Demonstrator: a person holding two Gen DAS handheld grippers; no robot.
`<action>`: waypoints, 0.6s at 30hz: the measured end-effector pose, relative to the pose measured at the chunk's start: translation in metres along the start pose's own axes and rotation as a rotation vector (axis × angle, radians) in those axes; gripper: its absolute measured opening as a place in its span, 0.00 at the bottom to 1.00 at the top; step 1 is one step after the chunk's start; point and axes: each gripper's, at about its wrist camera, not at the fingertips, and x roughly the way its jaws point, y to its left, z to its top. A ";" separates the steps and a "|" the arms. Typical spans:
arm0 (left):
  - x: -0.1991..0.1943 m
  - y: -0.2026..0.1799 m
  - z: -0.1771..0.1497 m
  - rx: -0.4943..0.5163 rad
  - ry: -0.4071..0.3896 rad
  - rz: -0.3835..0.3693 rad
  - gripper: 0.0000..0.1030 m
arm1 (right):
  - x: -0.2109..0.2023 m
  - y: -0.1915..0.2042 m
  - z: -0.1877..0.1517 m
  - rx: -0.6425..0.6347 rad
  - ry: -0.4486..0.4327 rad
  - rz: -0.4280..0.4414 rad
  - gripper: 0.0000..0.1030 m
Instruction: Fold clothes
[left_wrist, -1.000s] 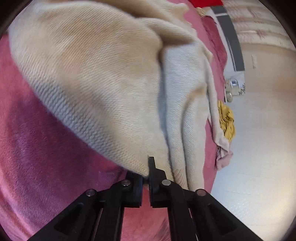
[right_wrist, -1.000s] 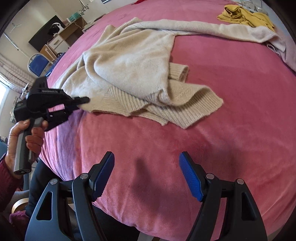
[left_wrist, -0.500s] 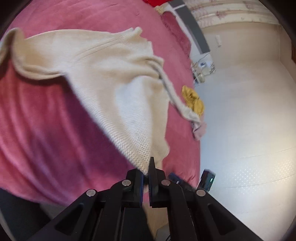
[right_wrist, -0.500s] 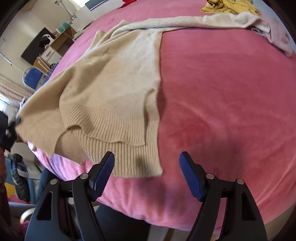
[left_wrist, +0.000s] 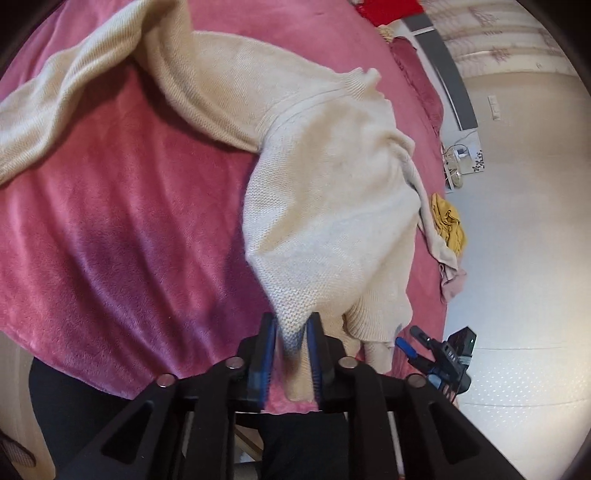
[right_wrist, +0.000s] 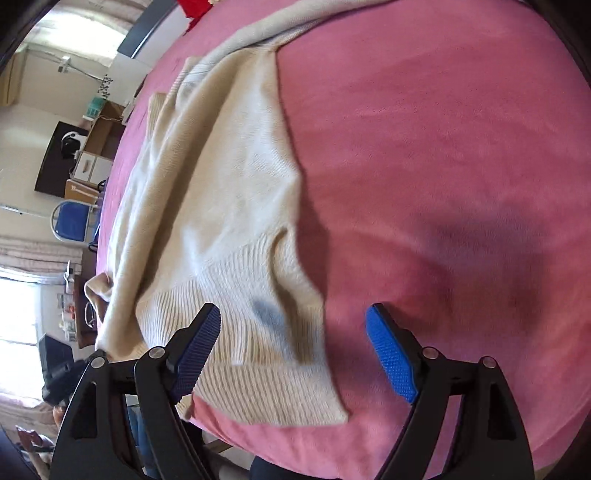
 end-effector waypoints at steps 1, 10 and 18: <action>-0.003 -0.001 -0.004 0.014 -0.008 0.011 0.22 | 0.004 -0.001 0.004 0.002 0.019 0.025 0.81; -0.016 0.039 -0.047 -0.061 -0.091 0.032 0.35 | 0.027 0.016 0.013 -0.057 0.100 0.056 0.72; 0.013 0.028 -0.067 -0.033 -0.015 0.085 0.35 | 0.033 0.051 0.002 -0.188 0.076 -0.076 0.06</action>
